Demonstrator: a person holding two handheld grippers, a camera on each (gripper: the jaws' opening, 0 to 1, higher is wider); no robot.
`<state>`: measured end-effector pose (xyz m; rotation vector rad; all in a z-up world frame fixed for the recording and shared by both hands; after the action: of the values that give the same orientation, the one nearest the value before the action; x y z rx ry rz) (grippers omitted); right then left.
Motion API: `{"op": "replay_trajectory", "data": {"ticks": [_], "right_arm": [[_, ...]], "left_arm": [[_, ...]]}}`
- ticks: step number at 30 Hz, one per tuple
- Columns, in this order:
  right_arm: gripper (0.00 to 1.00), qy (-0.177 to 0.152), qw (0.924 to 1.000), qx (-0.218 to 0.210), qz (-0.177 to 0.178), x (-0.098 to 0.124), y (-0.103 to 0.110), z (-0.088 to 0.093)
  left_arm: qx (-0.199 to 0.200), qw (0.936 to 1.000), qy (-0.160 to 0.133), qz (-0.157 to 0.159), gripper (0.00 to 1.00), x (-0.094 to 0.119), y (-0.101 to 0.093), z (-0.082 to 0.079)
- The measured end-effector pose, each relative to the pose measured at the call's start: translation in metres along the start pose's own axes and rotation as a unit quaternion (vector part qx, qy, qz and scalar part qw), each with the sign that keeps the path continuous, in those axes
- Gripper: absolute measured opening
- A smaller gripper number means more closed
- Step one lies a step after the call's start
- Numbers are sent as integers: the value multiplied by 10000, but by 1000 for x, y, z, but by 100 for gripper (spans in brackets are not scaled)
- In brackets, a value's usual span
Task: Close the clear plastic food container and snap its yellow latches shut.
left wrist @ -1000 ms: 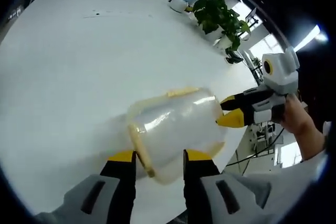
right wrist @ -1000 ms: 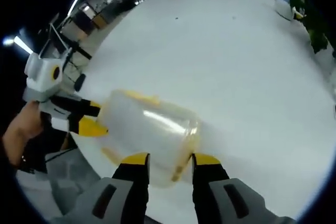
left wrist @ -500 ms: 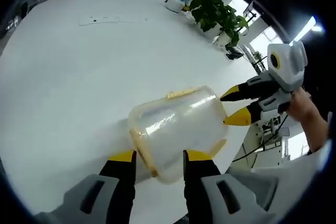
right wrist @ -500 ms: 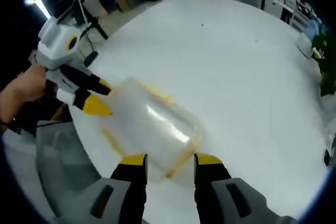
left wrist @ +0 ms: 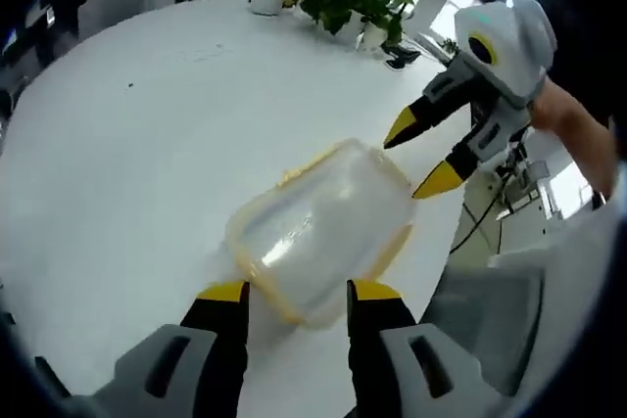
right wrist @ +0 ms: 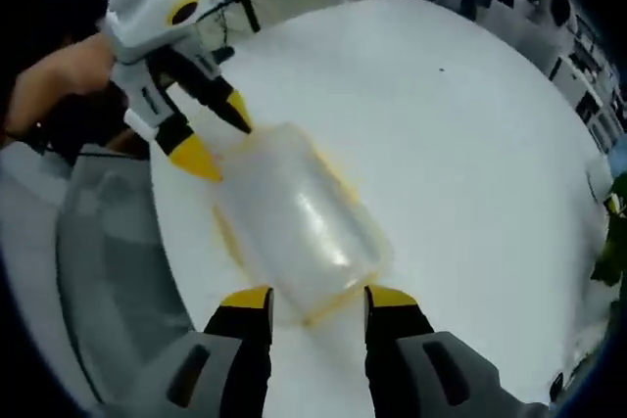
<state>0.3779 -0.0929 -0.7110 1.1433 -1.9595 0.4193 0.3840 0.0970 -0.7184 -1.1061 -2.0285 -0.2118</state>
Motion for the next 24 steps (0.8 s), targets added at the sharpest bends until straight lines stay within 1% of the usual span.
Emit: {"op": "replay_trajectory", "data": {"ticks": [1,2,4,5,7,9,12,15,17,20,21,22,24], "right_arm": [[34,43,9996,288,-63,-1,-1,-1],[34,69,9994,318,-72,-1,0,-2],[33,22,9994,278,-182,-1,2,-6],[33,19,9992,325,-234,0,2,-8],[33,66,9980,554,-294,0,1,-10],[33,103,9975,614,-331,-1,1,-10],[33,148,9955,839,-419,-1,0,-11],[33,169,9936,1003,-489,-1,1,-12],[32,191,9925,1109,-481,-1,2,-13],[32,172,9902,1301,-483,-2,2,-16],[32,181,9900,1308,-504,-2,2,-16],[32,173,9892,1357,-531,-2,2,-17],[32,170,9876,1460,-561,-2,3,-19]], "left_arm": [[-91,9999,33,26,39,0,-1,0],[-157,9998,69,71,40,-1,-2,0],[-185,9998,64,92,40,-1,-2,0],[-203,9997,62,111,40,-1,-2,0],[-303,9994,98,149,38,0,-3,-1],[-462,9986,155,199,38,1,-3,0],[-797,9961,200,308,38,2,-4,-1],[-1191,9917,232,429,38,3,-6,-3],[-1305,9903,226,428,38,3,-7,-5],[-1755,9824,198,600,39,1,-10,-9],[-1833,9809,227,609,39,1,-11,-10],[-1995,9773,263,665,39,0,-12,-11],[-2161,9736,220,705,38,0,-13,-14]]}}
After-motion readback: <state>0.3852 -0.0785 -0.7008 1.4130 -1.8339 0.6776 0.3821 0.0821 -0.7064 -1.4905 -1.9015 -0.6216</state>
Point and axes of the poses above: the point that each gripper's makers call its tool centre point, and the gripper's own axes: x roughly backward along the fingers, y roughly to its left, z roughly out of its underside, the point moved 7 cm from there along x, roughly backward along the fingers, and after that the axes turned 15 degrees about -y, right-handed, at the moved point
